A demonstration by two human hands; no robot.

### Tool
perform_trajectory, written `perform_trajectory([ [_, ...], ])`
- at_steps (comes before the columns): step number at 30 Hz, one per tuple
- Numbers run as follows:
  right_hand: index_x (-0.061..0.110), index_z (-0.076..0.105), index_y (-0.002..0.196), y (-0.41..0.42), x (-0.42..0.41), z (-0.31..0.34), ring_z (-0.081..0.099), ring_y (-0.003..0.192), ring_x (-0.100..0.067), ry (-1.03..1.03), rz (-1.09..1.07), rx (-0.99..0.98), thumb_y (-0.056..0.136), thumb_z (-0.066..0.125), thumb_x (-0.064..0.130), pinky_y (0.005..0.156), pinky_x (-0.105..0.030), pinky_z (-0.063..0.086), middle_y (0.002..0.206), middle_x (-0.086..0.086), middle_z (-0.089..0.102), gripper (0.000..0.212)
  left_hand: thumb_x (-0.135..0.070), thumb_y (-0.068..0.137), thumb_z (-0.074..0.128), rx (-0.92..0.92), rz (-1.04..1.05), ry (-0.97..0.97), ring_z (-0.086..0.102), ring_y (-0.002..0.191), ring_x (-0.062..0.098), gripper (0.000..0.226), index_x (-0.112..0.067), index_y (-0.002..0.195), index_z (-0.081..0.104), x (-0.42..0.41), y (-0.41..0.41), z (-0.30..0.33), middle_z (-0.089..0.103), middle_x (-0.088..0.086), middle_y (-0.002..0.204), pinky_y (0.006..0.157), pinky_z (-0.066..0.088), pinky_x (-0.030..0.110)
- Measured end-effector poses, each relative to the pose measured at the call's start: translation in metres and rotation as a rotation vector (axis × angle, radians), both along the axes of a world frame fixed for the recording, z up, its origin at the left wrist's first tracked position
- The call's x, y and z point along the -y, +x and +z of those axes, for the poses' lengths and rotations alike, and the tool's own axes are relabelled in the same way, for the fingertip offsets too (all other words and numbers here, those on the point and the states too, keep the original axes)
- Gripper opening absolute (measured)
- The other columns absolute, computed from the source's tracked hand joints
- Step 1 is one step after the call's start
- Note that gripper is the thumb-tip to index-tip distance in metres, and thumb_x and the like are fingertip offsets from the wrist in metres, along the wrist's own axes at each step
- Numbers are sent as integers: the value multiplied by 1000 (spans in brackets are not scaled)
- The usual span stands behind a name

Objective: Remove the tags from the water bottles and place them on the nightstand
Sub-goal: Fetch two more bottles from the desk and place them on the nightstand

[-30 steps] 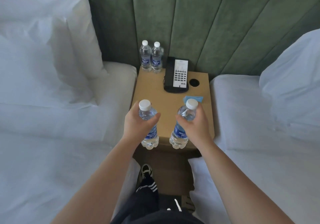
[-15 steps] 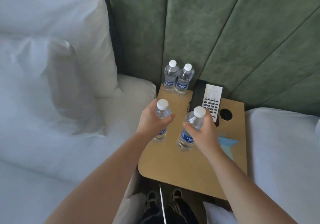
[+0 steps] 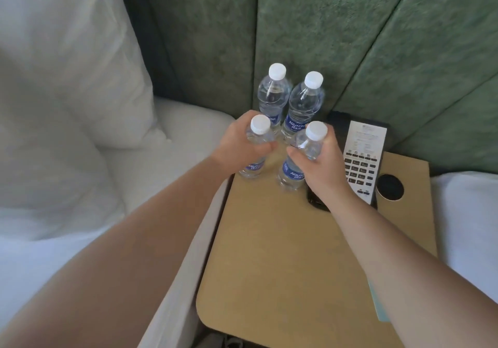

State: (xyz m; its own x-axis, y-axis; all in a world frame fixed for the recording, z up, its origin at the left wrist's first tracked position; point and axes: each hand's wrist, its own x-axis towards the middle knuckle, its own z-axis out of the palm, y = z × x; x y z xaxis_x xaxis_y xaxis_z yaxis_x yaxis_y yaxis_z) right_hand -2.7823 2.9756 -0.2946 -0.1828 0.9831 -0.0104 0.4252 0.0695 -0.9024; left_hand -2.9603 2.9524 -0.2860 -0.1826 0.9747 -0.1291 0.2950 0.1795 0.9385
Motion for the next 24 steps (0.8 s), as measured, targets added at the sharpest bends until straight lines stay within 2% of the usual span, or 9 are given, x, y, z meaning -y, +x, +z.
perform_trajectory([
  [3,20,45,122,-1,-7,-9,57,109,-15,7,-3,-1,77,76,30,94,-39,47,117,1,59,55,-13,75,78,52,-24,13,59,92,7,36,-18,106,59,-4,-1,-5,63,-9,93,94,52,42],
  [5,23,44,122,-1,-8,-12,56,110,-14,26,-3,-3,78,75,31,95,-37,47,119,1,58,55,-16,75,80,77,-55,27,59,100,6,44,-19,113,57,-5,-3,-8,62,-5,105,97,50,43],
  [8,23,42,125,1,-5,-14,54,113,-13,39,33,14,78,76,32,96,-32,45,123,-1,55,59,-39,66,82,53,-47,35,40,130,9,83,-32,136,38,-3,-7,-15,41,2,140,108,39,35],
  [11,23,40,130,5,-1,-13,52,117,-14,26,90,32,75,77,35,97,-30,43,127,-2,53,67,-58,59,79,8,145,42,35,130,10,100,-34,142,28,6,-2,-21,34,1,143,98,35,21],
  [13,26,39,132,8,-3,-10,51,118,-13,-4,129,32,75,77,38,100,-32,42,129,1,52,70,-64,56,78,-18,252,46,46,115,6,96,-31,135,35,11,4,-25,42,-2,133,89,41,18],
  [15,30,38,135,13,-5,-7,49,121,-10,-39,171,33,75,75,40,103,-34,41,132,5,50,71,-66,54,78,6,299,16,52,101,-2,91,-26,128,42,14,7,-24,51,-5,120,81,47,21],
  [18,32,35,139,22,-9,-3,47,126,-12,-81,192,23,76,72,44,105,-40,41,137,7,47,74,-63,57,78,9,307,-37,58,90,-1,75,-25,116,50,11,4,-18,57,-13,103,75,52,28],
  [21,36,36,135,29,-12,1,55,111,-4,-99,150,59,70,67,58,84,-24,47,122,10,54,76,-51,67,81,23,268,-86,63,92,9,54,-25,105,53,4,-1,-11,59,-13,100,81,57,42],
  [24,41,43,119,33,-11,1,60,91,6,-114,128,98,71,66,60,71,-16,42,103,17,59,56,-45,72,80,-3,189,-98,64,93,9,39,-30,95,52,-2,-8,-8,60,-15,99,83,57,39],
])
